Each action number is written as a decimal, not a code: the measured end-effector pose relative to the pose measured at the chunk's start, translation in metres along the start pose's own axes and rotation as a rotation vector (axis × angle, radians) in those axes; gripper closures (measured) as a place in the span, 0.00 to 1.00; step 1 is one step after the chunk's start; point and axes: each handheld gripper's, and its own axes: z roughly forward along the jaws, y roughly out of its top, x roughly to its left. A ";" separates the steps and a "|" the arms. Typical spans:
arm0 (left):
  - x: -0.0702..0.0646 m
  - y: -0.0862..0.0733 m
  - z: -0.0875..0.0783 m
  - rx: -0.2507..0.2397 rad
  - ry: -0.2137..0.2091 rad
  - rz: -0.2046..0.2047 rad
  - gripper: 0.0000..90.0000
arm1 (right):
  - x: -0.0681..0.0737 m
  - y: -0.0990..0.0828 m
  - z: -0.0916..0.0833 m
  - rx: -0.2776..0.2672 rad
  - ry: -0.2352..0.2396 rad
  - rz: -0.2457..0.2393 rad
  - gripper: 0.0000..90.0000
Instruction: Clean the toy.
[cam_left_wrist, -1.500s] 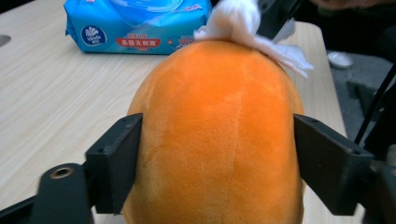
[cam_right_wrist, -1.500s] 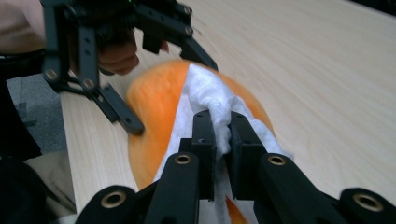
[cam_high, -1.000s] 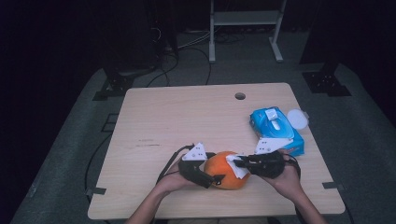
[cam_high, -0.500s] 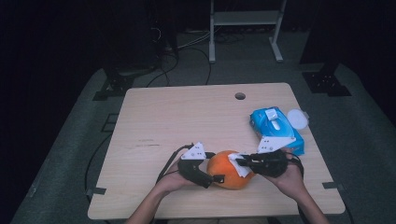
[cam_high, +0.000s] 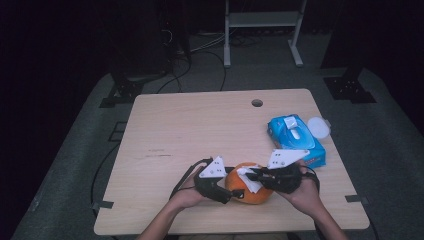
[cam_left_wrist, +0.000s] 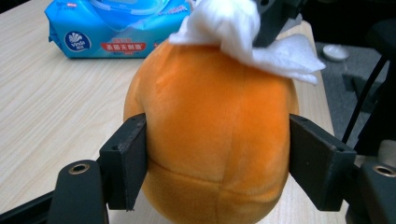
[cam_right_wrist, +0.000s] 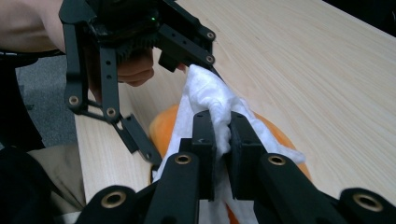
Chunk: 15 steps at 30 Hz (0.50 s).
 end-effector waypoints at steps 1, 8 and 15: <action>0.000 -0.001 0.001 0.004 -0.004 0.005 0.30 | 0.002 0.001 0.002 -0.005 0.008 0.004 0.91; 0.001 -0.008 0.003 0.017 0.005 0.029 0.29 | 0.003 0.002 0.006 0.000 0.022 -0.011 0.91; 0.009 -0.012 0.004 -0.017 -0.040 -0.072 0.19 | -0.026 -0.017 -0.010 0.010 -0.024 0.083 0.91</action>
